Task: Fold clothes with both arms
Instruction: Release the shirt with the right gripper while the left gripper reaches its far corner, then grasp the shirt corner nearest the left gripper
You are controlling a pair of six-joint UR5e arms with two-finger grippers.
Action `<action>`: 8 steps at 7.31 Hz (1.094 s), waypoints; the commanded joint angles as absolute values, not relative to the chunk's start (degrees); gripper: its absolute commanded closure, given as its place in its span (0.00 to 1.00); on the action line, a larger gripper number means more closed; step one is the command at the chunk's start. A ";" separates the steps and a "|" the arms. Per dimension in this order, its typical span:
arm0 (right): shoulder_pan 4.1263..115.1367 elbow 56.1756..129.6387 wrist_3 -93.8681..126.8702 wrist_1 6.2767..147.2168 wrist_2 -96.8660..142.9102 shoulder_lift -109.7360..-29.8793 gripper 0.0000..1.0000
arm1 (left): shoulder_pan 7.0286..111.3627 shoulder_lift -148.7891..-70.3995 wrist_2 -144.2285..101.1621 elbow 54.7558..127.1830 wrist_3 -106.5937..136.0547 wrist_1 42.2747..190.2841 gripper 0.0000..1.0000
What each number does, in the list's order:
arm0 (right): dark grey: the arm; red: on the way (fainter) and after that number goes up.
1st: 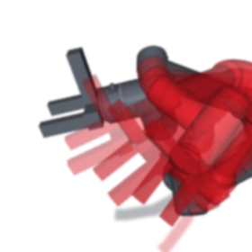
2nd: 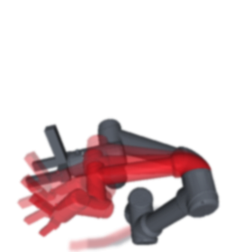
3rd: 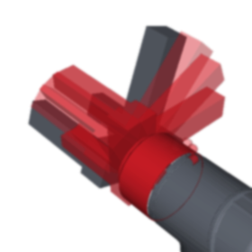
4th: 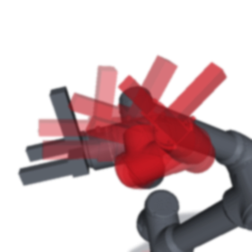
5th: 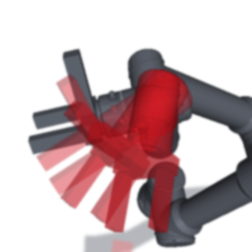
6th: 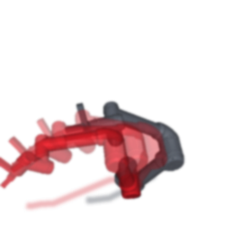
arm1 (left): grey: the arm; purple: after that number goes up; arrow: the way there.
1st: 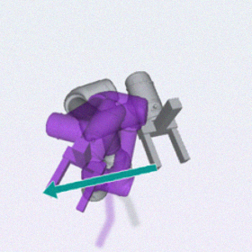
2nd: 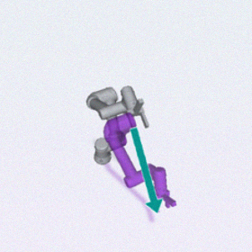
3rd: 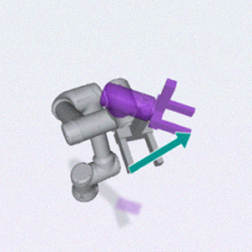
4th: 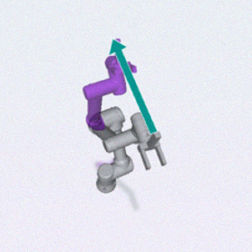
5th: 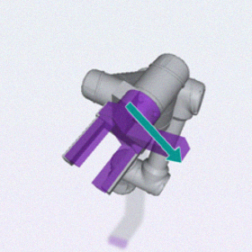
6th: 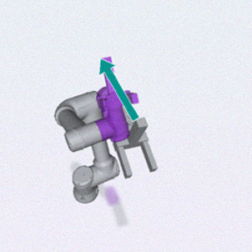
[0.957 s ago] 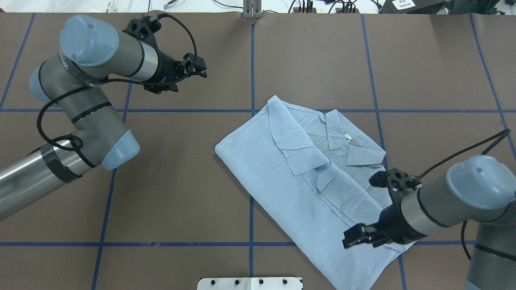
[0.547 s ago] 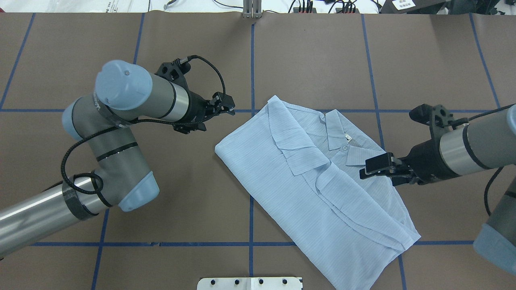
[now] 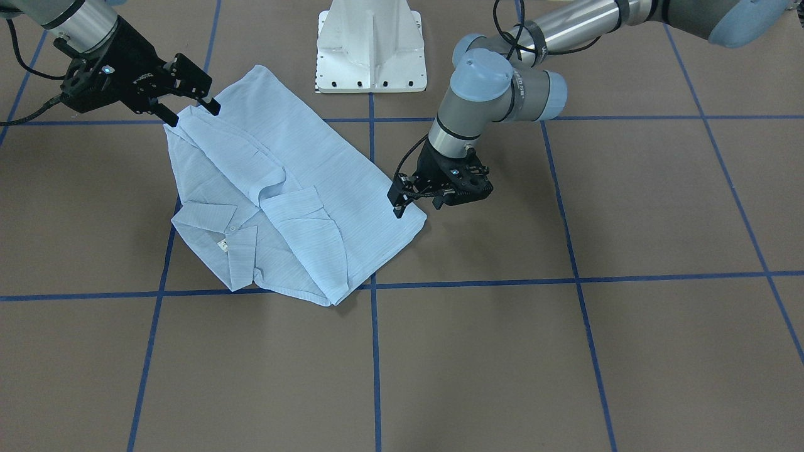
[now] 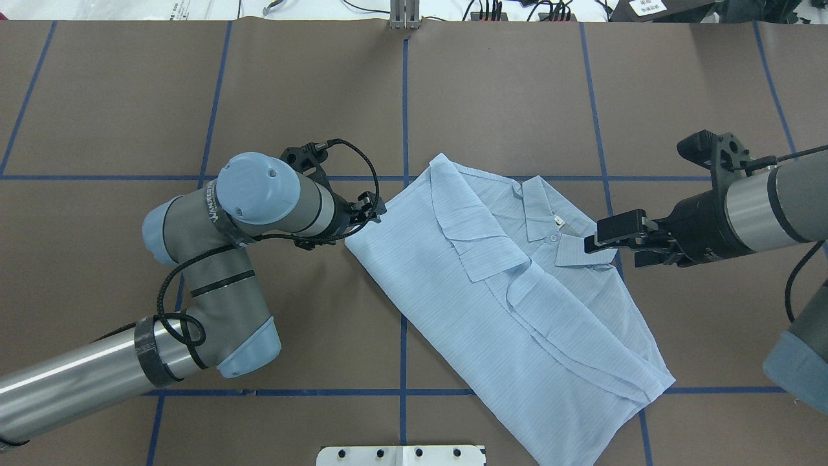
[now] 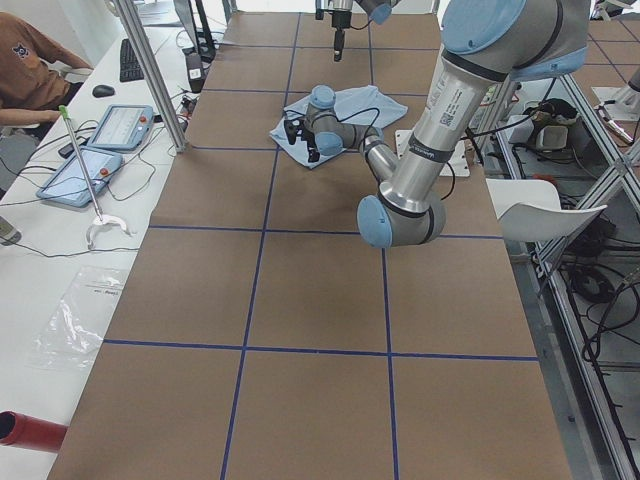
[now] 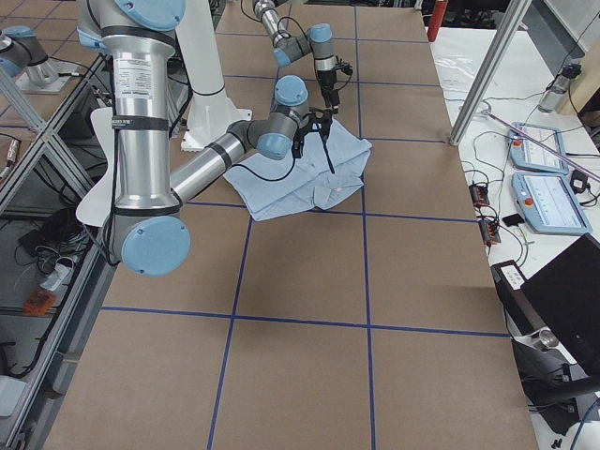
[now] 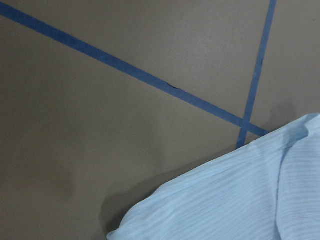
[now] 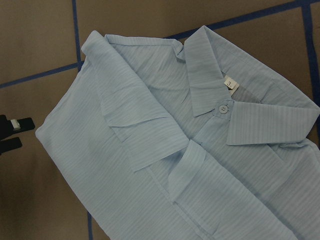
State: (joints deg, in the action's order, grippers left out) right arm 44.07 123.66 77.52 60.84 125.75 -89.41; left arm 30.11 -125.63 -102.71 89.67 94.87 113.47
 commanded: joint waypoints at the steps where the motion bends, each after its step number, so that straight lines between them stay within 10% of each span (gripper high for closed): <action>1: 44.38 123.49 77.52 60.82 125.68 -89.12 0.00 | 29.27 -126.65 -101.60 87.46 94.66 111.88 0.07; 6: 45.44 122.87 77.17 60.82 125.77 -88.77 0.00 | 28.30 -126.74 -101.78 87.45 94.66 111.80 0.51; 8: 45.53 121.73 76.82 60.82 125.77 -88.77 0.00 | 28.30 -126.91 -101.87 87.54 94.75 111.80 1.00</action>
